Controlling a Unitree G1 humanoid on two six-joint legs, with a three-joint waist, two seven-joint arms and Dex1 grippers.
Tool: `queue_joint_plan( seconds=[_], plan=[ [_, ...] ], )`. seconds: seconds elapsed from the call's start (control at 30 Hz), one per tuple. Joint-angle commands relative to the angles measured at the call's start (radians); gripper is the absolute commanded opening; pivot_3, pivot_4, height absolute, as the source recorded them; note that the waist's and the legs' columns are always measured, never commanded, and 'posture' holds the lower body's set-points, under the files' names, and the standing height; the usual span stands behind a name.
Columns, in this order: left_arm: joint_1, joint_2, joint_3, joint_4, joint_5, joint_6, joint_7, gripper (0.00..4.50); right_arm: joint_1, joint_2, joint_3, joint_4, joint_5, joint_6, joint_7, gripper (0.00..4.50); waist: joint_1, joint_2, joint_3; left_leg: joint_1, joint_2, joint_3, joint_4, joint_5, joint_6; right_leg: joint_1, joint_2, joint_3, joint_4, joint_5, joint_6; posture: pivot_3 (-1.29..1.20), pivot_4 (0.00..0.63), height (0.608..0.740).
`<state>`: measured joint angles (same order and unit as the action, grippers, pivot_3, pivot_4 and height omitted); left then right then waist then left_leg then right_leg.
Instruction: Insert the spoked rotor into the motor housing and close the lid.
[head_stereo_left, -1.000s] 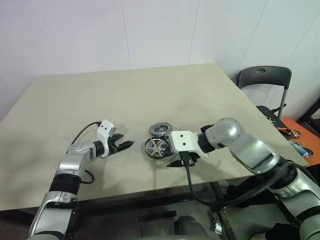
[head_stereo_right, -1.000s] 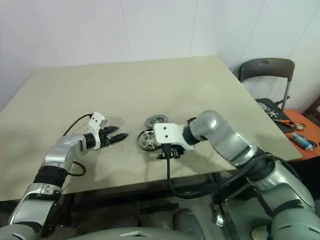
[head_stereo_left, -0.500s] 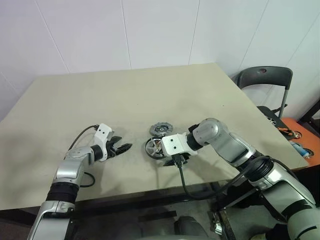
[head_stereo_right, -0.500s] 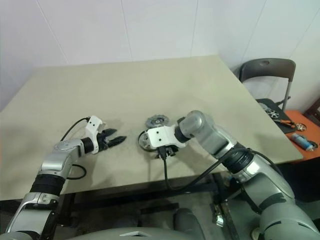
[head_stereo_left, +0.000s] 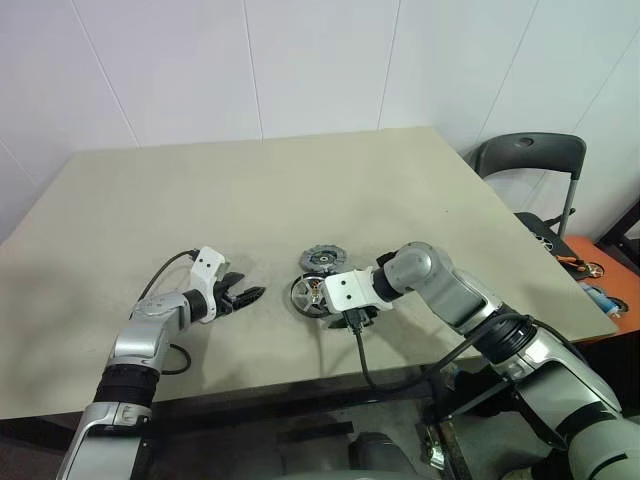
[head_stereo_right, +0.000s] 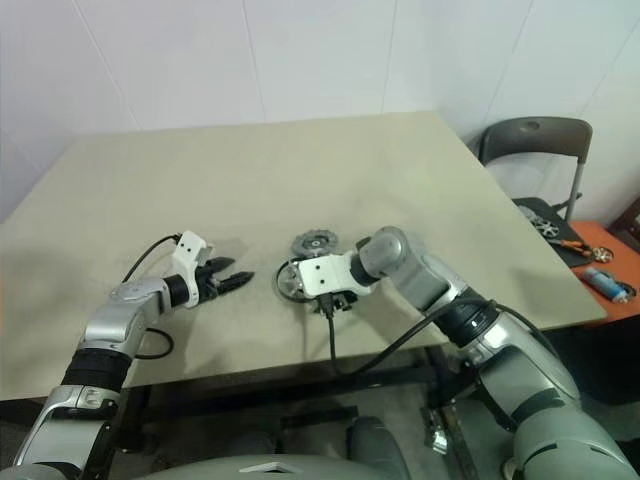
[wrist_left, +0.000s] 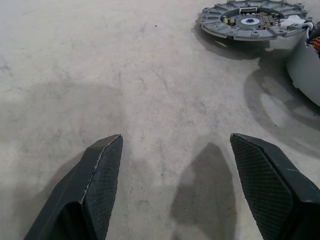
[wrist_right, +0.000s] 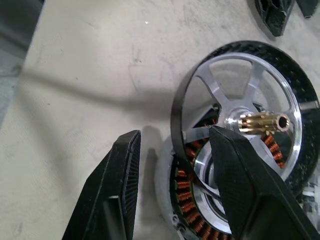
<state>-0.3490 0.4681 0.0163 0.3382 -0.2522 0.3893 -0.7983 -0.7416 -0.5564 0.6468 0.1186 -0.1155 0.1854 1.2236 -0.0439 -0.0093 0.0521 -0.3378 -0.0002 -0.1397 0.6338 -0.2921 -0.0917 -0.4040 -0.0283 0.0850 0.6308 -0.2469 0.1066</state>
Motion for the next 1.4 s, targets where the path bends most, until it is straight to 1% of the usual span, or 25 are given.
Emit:
queue_joint_plan(
  seconds=[0.03, 0.13, 0.27, 0.37, 0.4, 0.53, 0.6, 0.7, 0.77, 0.83, 0.9, 0.97, 1.0, 1.17, 1.3, 1.4],
  plan=[
    [-0.006, 0.002, 0.012, -0.027, -0.006, 0.000, 0.003, 3.64, -0.008, 0.020, -0.033, 0.017, -0.016, -0.033, -0.016, 2.24, 0.000, 0.000, 0.000, 0.000, 0.000, 0.000, 0.000, 0.000, 0.000, 0.000, 0.000, 0.000, 0.000, 0.000, 0.000, 0.00, 0.000, 0.740],
    [-0.002, 0.002, 0.012, -0.031, -0.007, 0.000, 0.004, 3.64, -0.010, 0.033, -0.035, 0.046, -0.040, -0.071, -0.042, 1.64, -0.001, 0.000, 0.000, 0.000, 0.000, 0.000, 0.000, 0.000, 0.000, 0.000, 0.000, 0.000, 0.000, 0.000, 0.000, 0.00, 0.000, 0.740],
    [0.003, 0.002, 0.014, -0.035, -0.007, 0.000, 0.007, 3.64, -0.017, 0.049, -0.049, 0.065, -0.047, -0.077, -0.049, 0.32, -0.002, 0.000, 0.000, 0.000, 0.000, 0.000, 0.000, 0.000, 0.000, 0.000, 0.000, 0.000, 0.001, 0.000, 0.000, 0.00, 0.000, 0.740],
    [0.006, 0.001, 0.014, -0.040, -0.008, 0.002, 0.012, 3.64, -0.019, 0.055, -0.057, 0.071, -0.050, -0.082, -0.044, 0.32, -0.002, 0.000, 0.000, 0.001, 0.000, 0.000, 0.000, 0.000, 0.000, 0.000, 0.000, 0.000, 0.001, 0.000, -0.001, 0.00, 0.000, 0.740],
    [0.007, 0.001, 0.014, -0.042, -0.008, 0.003, 0.013, 3.64, -0.018, 0.057, -0.061, 0.072, -0.050, -0.084, -0.044, 0.15, -0.002, 0.000, 0.000, 0.001, 0.000, 0.000, 0.000, 0.000, 0.000, 0.000, 0.001, 0.000, 0.001, 0.000, -0.001, 0.00, 0.000, 0.740],
    [0.009, -0.001, 0.014, -0.046, -0.009, 0.003, 0.018, 3.64, -0.015, 0.062, -0.069, 0.062, -0.053, -0.077, -0.041, 0.15, -0.002, 0.000, 0.000, 0.001, 0.000, 0.000, 0.000, 0.000, 0.000, 0.000, 0.000, 0.000, 0.001, 0.001, -0.001, 0.00, 0.000, 0.740],
    [0.008, -0.002, 0.014, -0.045, -0.009, 0.003, 0.020, 3.64, -0.012, 0.065, -0.075, 0.046, -0.040, -0.034, -0.027, 0.15, -0.002, 0.000, 0.000, 0.001, 0.000, 0.000, 0.000, 0.000, 0.000, 0.000, 0.000, 0.000, 0.001, 0.001, -0.001, 0.00, 0.000, 0.740],
    [0.007, -0.003, 0.014, -0.045, -0.009, 0.003, 0.021, 3.64, -0.010, 0.082, -0.103, -0.001, 0.017, 0.086, 0.009, 0.15, -0.001, 0.000, 0.000, 0.001, 0.000, 0.000, 0.000, 0.000, 0.000, 0.000, 0.000, 0.000, 0.001, 0.001, -0.001, 0.00, 0.000, 0.740],
    [0.006, -0.004, 0.014, -0.045, -0.010, 0.004, 0.021, 3.64, -0.018, 0.110, -0.145, -0.044, 0.086, 0.218, 0.022, 0.15, -0.001, 0.000, 0.000, 0.001, 0.000, 0.000, 0.000, 0.000, -0.001, 0.000, 0.000, 0.000, 0.001, 0.001, -0.001, 0.00, 0.000, 0.740],
    [0.005, -0.008, 0.014, -0.045, -0.011, 0.005, 0.024, 3.64, -0.039, 0.150, -0.219, -0.105, 0.201, 0.429, 0.030, 0.15, -0.001, 0.000, 0.000, 0.000, 0.000, -0.001, 0.000, 0.000, -0.001, 0.000, 0.000, 0.000, 0.001, 0.001, -0.001, 0.00, 0.000, 0.740],
    [0.005, -0.010, 0.014, -0.048, -0.012, 0.007, 0.025, 3.64, -0.058, 0.180, -0.281, -0.147, 0.286, 0.585, 0.019, 0.15, 0.000, 0.000, 0.000, 0.000, 0.000, -0.001, 0.000, 0.000, 0.000, -0.001, 0.000, 0.000, 0.001, 0.001, -0.001, 0.00, 0.000, 0.740],
    [0.004, -0.010, 0.014, -0.048, -0.012, 0.009, 0.024, 3.64, -0.063, 0.193, -0.316, -0.174, 0.336, 0.680, -0.002, 0.15, 0.000, 0.000, 0.000, 0.000, 0.000, -0.001, 0.000, 0.000, 0.000, -0.001, 0.000, 0.000, 0.001, 0.001, -0.001, 0.00, 0.000, 0.740],
    [0.003, -0.010, 0.014, -0.047, -0.012, 0.008, 0.023, 3.64, -0.057, 0.188, -0.316, -0.187, 0.346, 0.698, -0.010, 0.15, 0.002, 0.000, 0.000, 0.000, 0.000, -0.001, 0.000, 0.000, -0.001, 0.000, 0.000, 0.000, 0.001, 0.001, -0.001, 0.00, 0.000, 0.740],
    [-0.017, -0.004, 0.014, -0.026, -0.004, 0.004, 0.017, 3.64, 0.035, 0.111, -0.207, -0.242, 0.276, 0.591, -0.049, 0.15, 0.005, 0.000, 0.000, 0.000, 0.000, -0.001, 0.000, 0.000, 0.000, 0.000, 0.000, -0.001, 0.000, 0.000, -0.001, 0.00, 0.000, 0.740],
    [-0.028, -0.001, 0.013, -0.012, 0.000, -0.003, 0.012, 3.64, 0.045, 0.096, -0.191, -0.231, 0.264, 0.551, -0.075, 0.15, -0.003, 0.001, 0.000, -0.001, 0.000, -0.001, 0.000, 0.000, 0.000, -0.001, 0.000, 0.000, 0.001, 0.000, -0.001, 0.00, 0.000, 0.740],
    [-0.031, -0.001, 0.011, -0.006, 0.003, -0.008, 0.010, 3.64, 0.048, 0.075, -0.157, -0.178, 0.194, 0.444, -0.108, 0.15, -0.002, 0.000, 0.000, 0.000, 0.000, -0.001, 0.000, 0.000, 0.000, -0.001, 0.001, 0.000, 0.001, 0.000, 0.000, 0.00, 0.000, 0.740]
  ],
)
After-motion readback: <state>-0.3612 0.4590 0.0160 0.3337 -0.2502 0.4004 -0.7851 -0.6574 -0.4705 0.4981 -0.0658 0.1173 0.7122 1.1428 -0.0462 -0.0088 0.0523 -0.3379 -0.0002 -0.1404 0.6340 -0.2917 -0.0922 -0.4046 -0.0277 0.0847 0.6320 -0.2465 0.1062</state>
